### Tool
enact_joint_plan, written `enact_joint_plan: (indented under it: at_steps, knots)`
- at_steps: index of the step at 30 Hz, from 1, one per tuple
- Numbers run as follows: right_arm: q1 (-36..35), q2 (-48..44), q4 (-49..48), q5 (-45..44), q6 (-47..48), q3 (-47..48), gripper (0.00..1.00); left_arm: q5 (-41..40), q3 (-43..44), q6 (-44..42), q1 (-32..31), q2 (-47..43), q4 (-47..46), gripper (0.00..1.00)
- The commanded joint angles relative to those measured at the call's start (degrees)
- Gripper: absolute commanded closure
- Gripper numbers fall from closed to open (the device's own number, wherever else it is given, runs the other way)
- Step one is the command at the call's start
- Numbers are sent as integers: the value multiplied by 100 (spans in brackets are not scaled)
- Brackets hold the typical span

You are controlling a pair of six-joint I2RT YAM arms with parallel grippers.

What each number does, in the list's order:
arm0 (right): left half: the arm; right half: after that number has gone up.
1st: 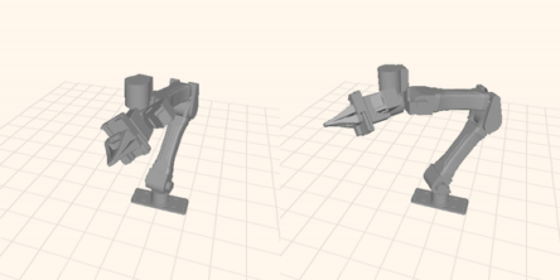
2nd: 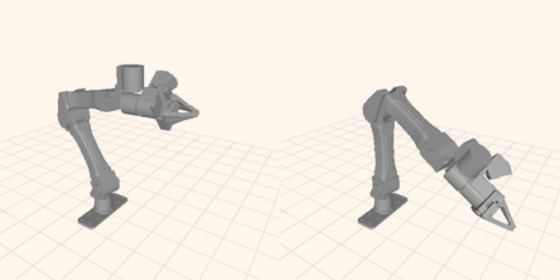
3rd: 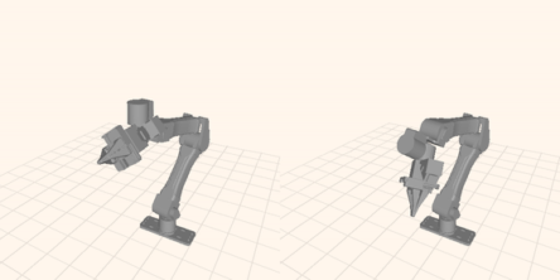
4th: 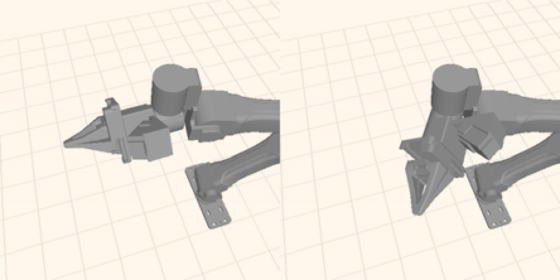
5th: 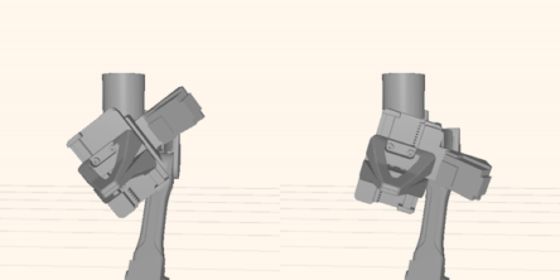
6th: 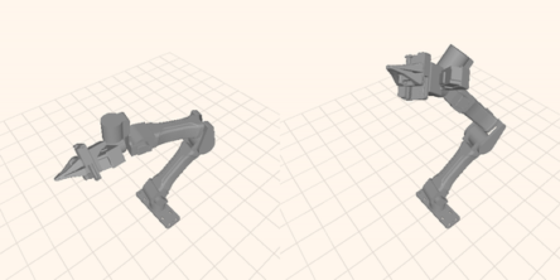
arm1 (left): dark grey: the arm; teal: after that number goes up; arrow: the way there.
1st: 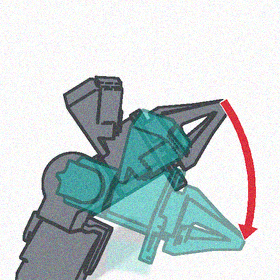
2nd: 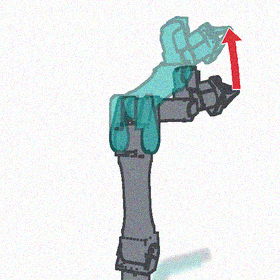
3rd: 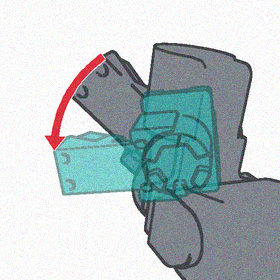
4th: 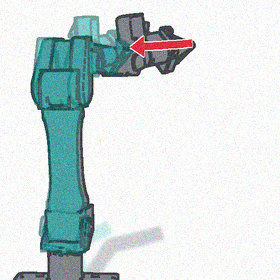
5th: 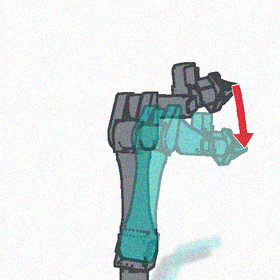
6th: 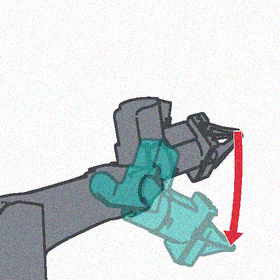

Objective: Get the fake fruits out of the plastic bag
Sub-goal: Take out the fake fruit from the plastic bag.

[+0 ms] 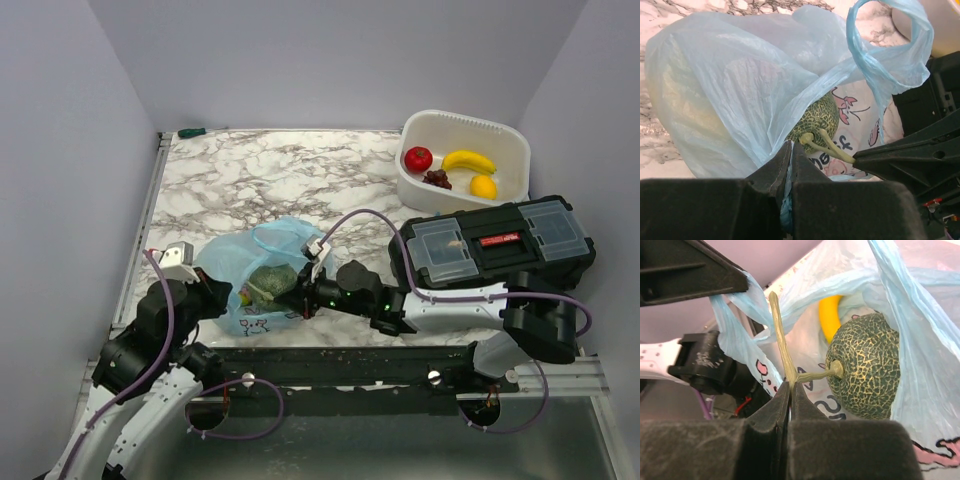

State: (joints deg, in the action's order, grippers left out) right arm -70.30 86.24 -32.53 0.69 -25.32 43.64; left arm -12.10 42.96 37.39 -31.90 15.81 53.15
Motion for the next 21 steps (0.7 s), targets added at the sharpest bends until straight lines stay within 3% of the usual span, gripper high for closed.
enact_joint_plan:
  at_steps: [1, 6, 9, 14, 21]
  knots:
    - [66, -34, -444, 511, -402, 67, 99, -350, -130, 109, -6, -133, -100, 100]
    - [67, 108, 230, -41, 100, 277, 99, 204, -249, -105, -4, 209, -315, 100]
    - [102, 158, 200, 202, 62, 185, 99, 943, -293, -380, -16, 843, -460, 100]
    - [111, 458, -146, 933, 45, -10, 99, 1056, -82, -416, -104, 2031, -253, 100]
    - [109, 918, -178, 832, 226, -87, 97, 1034, -224, -399, -173, 1642, -407, 100]
